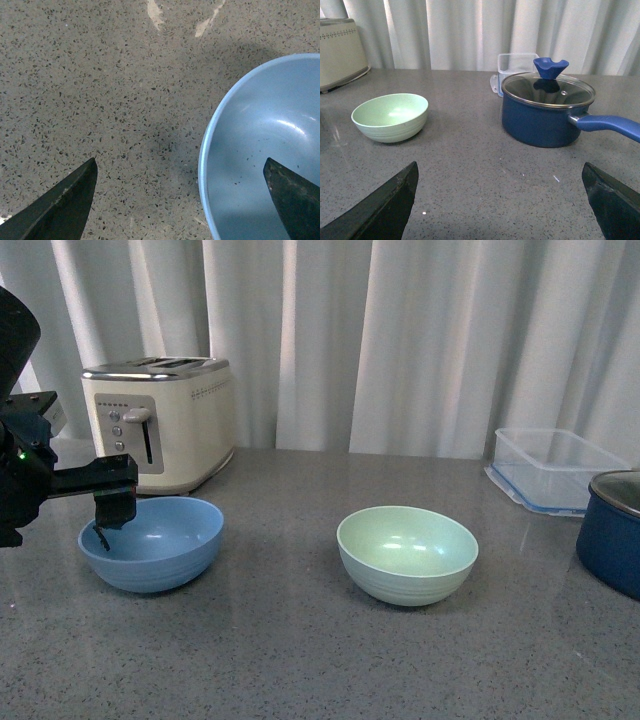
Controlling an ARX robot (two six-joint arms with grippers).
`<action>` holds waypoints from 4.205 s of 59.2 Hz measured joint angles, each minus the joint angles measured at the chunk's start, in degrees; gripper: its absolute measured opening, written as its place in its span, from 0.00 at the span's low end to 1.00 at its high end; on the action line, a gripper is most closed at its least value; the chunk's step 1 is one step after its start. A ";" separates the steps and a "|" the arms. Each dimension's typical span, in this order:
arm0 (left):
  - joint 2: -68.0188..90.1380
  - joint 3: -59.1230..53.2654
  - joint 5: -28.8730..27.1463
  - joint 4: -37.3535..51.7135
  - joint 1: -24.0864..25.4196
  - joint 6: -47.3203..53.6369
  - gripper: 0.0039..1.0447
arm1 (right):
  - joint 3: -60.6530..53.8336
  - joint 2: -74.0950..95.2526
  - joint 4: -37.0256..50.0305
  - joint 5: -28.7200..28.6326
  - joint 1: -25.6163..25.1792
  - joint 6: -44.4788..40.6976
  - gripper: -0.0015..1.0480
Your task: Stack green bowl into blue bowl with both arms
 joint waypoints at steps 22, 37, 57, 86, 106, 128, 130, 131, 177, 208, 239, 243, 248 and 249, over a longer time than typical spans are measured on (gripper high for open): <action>2.60 2.27 -1.79 0.79 -0.31 0.33 0.83 | 0.00 0.00 0.00 0.00 0.00 0.00 0.90; 3.58 2.64 -1.73 -0.28 -0.57 0.02 0.45 | 0.00 0.00 0.00 0.00 0.00 0.00 0.90; 3.02 2.64 0.42 -1.88 -1.01 -3.93 0.03 | 0.00 0.00 0.00 0.00 0.00 0.02 0.90; -1.07 5.68 1.49 -3.93 -5.79 -7.96 0.03 | 0.00 0.00 0.00 0.00 0.00 0.00 0.90; 0.11 7.21 1.01 -4.52 -9.66 -9.20 0.03 | 0.00 0.00 0.00 0.00 0.00 0.00 0.90; 4.15 9.01 0.63 -4.07 -11.61 -9.25 0.03 | 0.00 0.00 0.00 0.00 0.00 0.00 0.90; 4.33 9.22 0.63 -4.07 -11.69 -9.29 0.03 | 0.00 0.00 0.00 0.00 0.00 0.00 0.90; 4.48 9.42 0.63 -4.07 -11.78 -9.29 0.03 | 0.00 0.00 0.00 0.00 0.00 0.00 0.90; 9.38 12.28 0.44 -3.69 -12.90 -9.60 0.03 | 0.00 0.00 0.00 0.00 0.00 0.00 0.90; 7.58 11.37 -0.68 -0.61 -12.94 -8.83 0.51 | 0.00 0.00 0.00 0.00 0.00 0.02 0.90; -31.65 -28.70 -12.26 10.03 -14.69 8.52 0.94 | 0.00 0.00 0.00 0.00 0.00 0.00 0.90; -33.88 -30.58 -12.28 9.84 -14.93 9.03 0.94 | 0.00 0.00 0.00 0.00 0.00 0.00 0.90; -34.10 -30.58 -12.31 9.84 -14.93 9.31 0.94 | 0.00 0.00 0.00 -0.02 0.00 0.00 0.90; -34.03 -30.60 -12.39 9.84 -14.91 9.33 0.94 | 0.00 0.00 0.00 0.00 0.00 0.02 0.90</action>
